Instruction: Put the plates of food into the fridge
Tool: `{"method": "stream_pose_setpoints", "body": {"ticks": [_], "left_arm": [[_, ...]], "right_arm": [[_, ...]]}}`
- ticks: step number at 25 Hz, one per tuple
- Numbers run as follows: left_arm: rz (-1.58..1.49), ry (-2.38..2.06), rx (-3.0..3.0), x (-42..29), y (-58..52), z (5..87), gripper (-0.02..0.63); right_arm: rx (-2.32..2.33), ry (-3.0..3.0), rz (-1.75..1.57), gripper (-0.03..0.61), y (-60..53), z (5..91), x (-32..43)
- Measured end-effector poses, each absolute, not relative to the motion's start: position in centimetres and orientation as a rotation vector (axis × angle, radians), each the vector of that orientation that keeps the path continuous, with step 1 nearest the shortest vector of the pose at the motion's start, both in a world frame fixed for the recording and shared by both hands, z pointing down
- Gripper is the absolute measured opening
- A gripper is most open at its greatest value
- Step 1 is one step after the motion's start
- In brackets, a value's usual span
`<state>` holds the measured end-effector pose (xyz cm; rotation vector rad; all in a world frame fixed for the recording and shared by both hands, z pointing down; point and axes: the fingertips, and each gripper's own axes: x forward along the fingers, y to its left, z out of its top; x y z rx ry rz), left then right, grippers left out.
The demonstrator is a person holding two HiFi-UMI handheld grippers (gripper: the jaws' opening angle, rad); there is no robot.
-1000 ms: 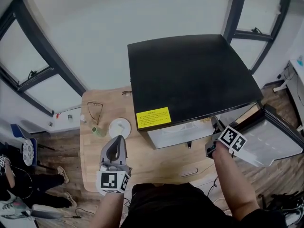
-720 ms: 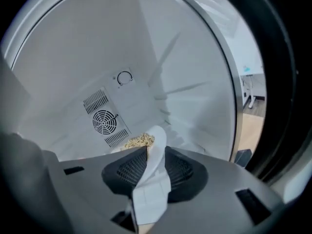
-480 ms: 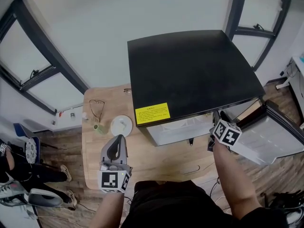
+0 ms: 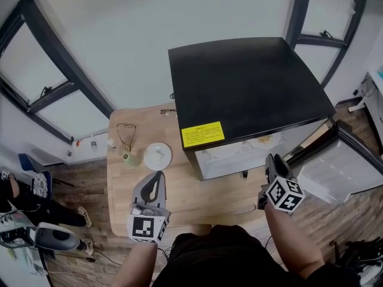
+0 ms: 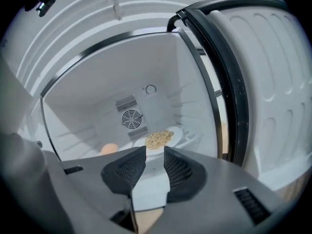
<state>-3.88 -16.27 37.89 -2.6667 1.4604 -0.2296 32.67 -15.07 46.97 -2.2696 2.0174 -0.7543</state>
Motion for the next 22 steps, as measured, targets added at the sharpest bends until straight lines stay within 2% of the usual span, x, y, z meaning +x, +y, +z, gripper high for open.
{"method": "stream_pose_setpoints", "body": {"ticks": [7, 22], "left_arm": [[-0.223, 1.526, -2.621, -9.2, -13.8, 38.0, 0.003], [-0.231, 1.916, -2.477, -31.5, -3.0, 40.0, 0.003]], "right_arm": [[-2.018, 2.251, -0.723, 0.129, -13.3, 47.0, 22.7], [-1.514, 2.568, -1.143, 0.127, -6.6, 54.2, -2.7]]}}
